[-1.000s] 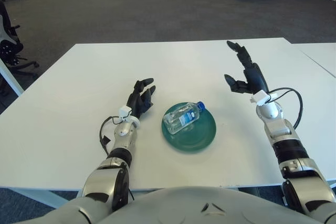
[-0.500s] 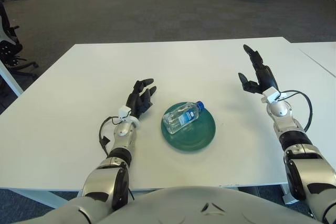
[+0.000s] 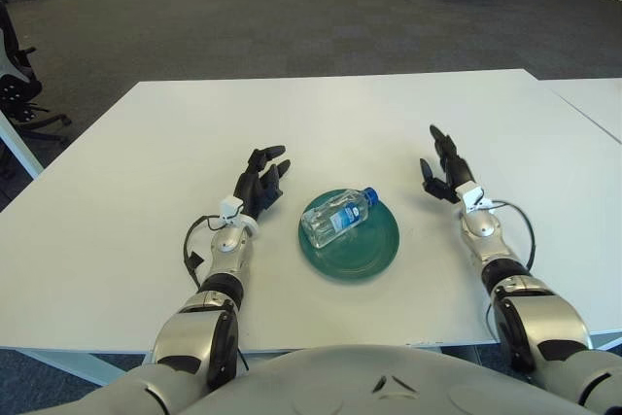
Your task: Put the bottle into the plate.
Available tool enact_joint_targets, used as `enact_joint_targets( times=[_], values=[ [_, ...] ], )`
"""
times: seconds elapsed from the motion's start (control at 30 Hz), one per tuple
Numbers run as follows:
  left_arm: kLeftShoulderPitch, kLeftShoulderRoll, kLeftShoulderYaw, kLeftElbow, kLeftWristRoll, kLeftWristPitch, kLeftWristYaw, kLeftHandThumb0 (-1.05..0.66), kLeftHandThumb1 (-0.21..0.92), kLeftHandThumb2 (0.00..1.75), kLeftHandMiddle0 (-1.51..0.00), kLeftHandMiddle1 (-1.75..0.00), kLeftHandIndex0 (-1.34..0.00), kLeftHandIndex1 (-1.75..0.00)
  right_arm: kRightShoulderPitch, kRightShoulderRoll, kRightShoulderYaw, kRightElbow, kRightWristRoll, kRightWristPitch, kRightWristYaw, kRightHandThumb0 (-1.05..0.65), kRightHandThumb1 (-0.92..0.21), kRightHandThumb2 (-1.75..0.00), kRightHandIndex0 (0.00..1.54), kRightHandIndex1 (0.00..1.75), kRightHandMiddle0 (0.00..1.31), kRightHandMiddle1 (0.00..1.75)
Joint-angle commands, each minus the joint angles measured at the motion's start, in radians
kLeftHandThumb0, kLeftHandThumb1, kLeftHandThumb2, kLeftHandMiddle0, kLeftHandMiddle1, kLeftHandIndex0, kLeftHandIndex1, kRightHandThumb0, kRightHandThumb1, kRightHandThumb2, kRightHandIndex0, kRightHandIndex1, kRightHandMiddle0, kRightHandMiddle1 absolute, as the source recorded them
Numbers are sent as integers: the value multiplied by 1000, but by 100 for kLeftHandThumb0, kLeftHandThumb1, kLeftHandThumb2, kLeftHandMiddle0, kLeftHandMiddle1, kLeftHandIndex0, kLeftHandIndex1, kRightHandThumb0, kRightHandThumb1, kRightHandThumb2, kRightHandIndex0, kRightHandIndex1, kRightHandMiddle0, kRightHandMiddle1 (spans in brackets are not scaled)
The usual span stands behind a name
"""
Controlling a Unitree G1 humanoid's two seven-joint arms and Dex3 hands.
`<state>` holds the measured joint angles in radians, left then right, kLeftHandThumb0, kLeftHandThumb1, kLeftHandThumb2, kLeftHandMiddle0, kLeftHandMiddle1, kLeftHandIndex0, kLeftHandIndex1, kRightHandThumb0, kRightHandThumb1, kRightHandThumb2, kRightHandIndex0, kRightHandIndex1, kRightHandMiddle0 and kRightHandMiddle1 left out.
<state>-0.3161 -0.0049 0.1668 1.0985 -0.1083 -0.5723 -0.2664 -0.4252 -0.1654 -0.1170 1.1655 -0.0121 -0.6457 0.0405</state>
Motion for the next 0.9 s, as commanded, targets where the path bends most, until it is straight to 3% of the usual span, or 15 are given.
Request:
enact_joint_targets(
  times=[0.0,0.1,0.3,0.63,0.87],
  values=[
    [58,-11,4,39,-3,30,5,-79,92,83,-53,-19,-17,-111,1,49,-60,54,79,98,42,-79,-92,-89,13,2,0,32],
    [60,-11,4,37,-3,30,8,-79,92,83,-53,-20,-16,-111,17,87,-92,71,116,116,58,-78,-92,-91,21,4,0,49],
    [50,-6,8,53,0,38,24,-80,92,84,-52,-20,-14,-109,25,153,-144,77,181,173,79,-79,-92,-92,32,8,0,68],
    [44,-9,14,61,-2,44,39,-82,92,86,-52,-20,-11,-108,44,239,-195,57,238,208,69,-74,-92,-93,39,9,0,80],
    [39,-9,16,62,-2,59,54,-82,92,84,-52,-21,-10,-108,47,242,-207,77,244,227,78,-72,-92,-96,40,9,0,82]
  ],
)
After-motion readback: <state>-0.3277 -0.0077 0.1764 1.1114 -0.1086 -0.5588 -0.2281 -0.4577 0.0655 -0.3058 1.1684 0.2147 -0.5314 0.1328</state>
